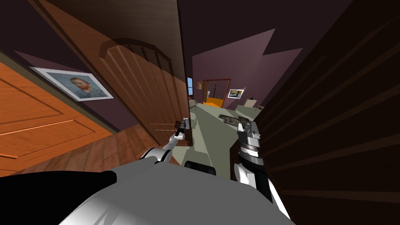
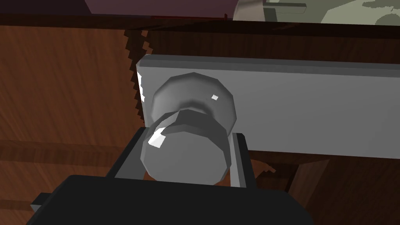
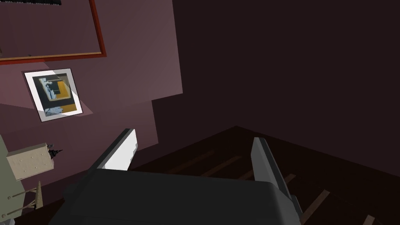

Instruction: Push the door open

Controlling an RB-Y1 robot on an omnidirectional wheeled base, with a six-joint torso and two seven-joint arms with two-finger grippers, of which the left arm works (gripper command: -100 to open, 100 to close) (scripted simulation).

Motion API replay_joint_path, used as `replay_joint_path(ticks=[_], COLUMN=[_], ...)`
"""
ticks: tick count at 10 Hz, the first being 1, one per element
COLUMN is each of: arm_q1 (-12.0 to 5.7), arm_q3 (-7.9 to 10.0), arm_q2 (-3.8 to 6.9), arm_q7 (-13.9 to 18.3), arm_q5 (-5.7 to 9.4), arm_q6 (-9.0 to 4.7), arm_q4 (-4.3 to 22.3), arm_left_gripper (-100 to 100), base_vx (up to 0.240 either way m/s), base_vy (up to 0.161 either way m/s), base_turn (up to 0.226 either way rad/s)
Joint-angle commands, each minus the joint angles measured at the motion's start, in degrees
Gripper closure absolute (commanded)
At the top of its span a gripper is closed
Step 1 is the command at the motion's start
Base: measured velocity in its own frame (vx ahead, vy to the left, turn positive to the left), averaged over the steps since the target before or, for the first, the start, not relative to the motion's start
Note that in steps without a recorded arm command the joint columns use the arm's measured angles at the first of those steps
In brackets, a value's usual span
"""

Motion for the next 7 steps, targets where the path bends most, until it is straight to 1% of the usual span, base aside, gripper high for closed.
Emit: replay_joint_path(ticks=[1,2,4,5,6,7], arm_q1=[0.0,-0.08,-0.11,-0.11,-0.11,-0.14], arm_q3=[0.0,0.81,1.9,1.9,1.9,3.28], arm_q2=[0.0,0.15,0.18,0.18,0.18,0.21], arm_q7=[0.0,-0.4,-1.2,-1.2,-1.2,-2.2], arm_q5=[0.0,0.28,0.63,0.63,0.63,1.08], arm_q6=[0.0,-0.14,-0.23,-0.23,-0.23,-0.34], arm_q4=[0.0,0.0,0.2,0.2,0.4,0.3], arm_left_gripper=[100,100,100,100,100,100], base_vx=[0.072,0.126,0.209,0.132,0.054,0.141], base_vy=[-0.029,-0.023,-0.051,-0.046,-0.02,-0.059], base_turn=[0.027,0.048,0.066,0.031,-0.004,0.07])
